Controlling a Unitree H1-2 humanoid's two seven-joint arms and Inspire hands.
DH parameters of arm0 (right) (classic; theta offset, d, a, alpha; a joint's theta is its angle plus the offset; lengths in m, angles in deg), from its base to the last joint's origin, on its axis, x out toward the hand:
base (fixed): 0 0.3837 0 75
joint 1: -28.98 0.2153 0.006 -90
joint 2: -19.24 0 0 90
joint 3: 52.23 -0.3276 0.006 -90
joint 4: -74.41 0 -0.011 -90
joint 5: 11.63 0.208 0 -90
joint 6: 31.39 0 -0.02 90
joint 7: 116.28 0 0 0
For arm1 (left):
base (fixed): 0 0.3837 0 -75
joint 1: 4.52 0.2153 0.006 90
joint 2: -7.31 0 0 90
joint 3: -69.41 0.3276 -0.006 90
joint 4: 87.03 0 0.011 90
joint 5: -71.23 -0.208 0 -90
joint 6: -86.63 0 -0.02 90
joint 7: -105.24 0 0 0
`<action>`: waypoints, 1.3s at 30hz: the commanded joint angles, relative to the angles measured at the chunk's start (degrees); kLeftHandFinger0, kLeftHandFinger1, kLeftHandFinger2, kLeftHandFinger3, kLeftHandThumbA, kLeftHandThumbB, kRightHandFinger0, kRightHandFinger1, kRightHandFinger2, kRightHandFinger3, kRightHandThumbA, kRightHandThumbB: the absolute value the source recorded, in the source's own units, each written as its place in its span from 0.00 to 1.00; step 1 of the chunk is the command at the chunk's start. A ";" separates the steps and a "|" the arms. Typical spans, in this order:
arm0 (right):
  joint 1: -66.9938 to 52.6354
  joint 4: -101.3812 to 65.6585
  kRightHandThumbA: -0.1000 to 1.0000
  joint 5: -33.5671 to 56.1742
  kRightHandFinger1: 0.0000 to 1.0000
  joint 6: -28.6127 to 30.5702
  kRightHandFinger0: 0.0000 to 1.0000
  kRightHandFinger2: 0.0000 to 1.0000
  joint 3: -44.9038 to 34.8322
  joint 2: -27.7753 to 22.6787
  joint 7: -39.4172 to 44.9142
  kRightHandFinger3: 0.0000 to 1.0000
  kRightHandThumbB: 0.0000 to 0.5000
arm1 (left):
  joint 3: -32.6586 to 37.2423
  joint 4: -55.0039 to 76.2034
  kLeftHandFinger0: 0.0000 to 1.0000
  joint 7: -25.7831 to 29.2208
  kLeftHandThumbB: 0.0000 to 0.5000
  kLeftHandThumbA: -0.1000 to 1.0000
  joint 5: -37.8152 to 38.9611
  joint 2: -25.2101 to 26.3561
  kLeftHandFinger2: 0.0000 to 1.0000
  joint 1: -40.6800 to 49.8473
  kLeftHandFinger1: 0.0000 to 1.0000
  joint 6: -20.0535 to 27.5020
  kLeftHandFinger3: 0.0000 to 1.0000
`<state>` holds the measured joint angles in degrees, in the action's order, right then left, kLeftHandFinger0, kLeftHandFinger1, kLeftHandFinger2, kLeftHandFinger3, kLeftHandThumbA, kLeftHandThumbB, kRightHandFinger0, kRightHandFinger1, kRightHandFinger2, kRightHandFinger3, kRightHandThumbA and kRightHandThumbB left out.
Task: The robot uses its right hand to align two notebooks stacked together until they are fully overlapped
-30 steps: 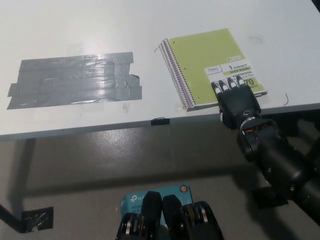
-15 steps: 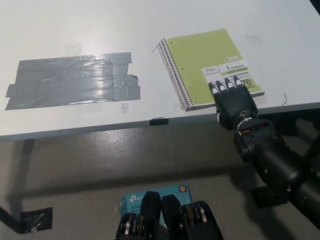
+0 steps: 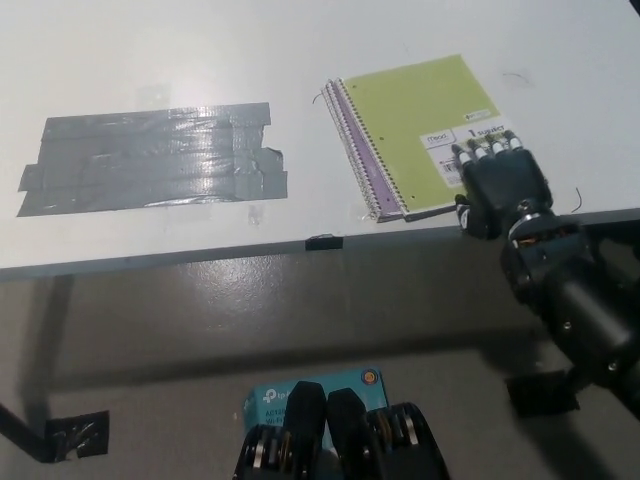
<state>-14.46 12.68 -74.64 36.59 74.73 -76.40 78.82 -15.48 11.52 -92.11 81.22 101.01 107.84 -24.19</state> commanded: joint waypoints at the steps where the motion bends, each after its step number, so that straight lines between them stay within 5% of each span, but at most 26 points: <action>1: 4.06 -2.94 1.00 -1.70 1.00 -1.18 1.00 1.00 -1.42 -1.51 1.48 1.00 0.93 | -0.10 0.28 0.78 -1.02 1.00 1.00 -0.77 1.64 0.80 1.30 0.87 1.46 1.00; 6: 5.98 -5.54 1.00 0.91 1.00 -0.61 1.00 1.00 -4.20 -0.98 3.34 1.00 0.88 | -0.92 -0.68 0.76 -1.12 1.00 1.00 0.11 1.57 0.72 1.58 0.80 2.08 1.00; 13: 8.64 -10.34 1.00 2.82 1.00 -0.44 1.00 1.00 -7.87 -1.15 7.39 1.00 0.85 | -1.01 -1.03 0.78 -0.93 1.00 1.00 -0.27 1.94 0.78 1.73 0.84 1.50 1.00; 17: 9.49 -11.64 1.00 5.13 1.00 -1.02 1.00 1.00 -11.80 -3.23 9.01 1.00 0.92 | -1.31 -1.51 0.68 -1.03 1.00 1.00 -0.03 1.94 0.78 1.96 0.79 2.07 1.00; 20: 10.12 -12.34 1.00 6.08 1.00 -1.53 1.00 1.00 -14.97 -5.87 10.12 1.00 0.96 | -1.56 -1.16 0.70 -0.72 1.00 1.00 -0.09 1.96 0.77 2.03 0.79 1.12 1.00; 25: 4.91 -18.73 1.00 9.42 1.00 -1.85 1.00 1.00 -21.44 -12.72 12.80 1.00 0.84 | -1.45 -1.94 0.74 -2.27 1.00 1.00 1.04 2.40 0.82 2.10 0.83 1.08 1.00; 28: 0.91 -20.33 1.00 9.62 1.00 -1.52 1.00 1.00 -23.29 -15.13 12.20 1.00 0.87 | -1.77 -2.28 0.82 -2.40 1.00 1.00 1.68 2.18 0.85 2.27 0.86 0.79 1.00; 37: -6.89 -20.79 1.00 13.99 1.00 -2.04 1.00 1.00 -28.10 -16.33 12.19 1.00 0.81 | -1.87 -2.41 0.71 -2.04 1.00 1.00 1.74 1.84 0.81 1.90 0.79 0.76 1.00; 39: -7.79 -18.52 1.00 15.17 1.00 -2.52 1.00 1.00 -29.37 -14.64 9.72 1.00 0.71 | -2.00 -1.61 0.75 -1.67 1.00 1.00 1.91 1.37 0.79 2.58 0.80 0.65 1.00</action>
<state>-23.54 -6.31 -62.74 35.50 47.89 -90.97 90.61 -16.99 8.92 -92.79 82.05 102.31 108.78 -24.01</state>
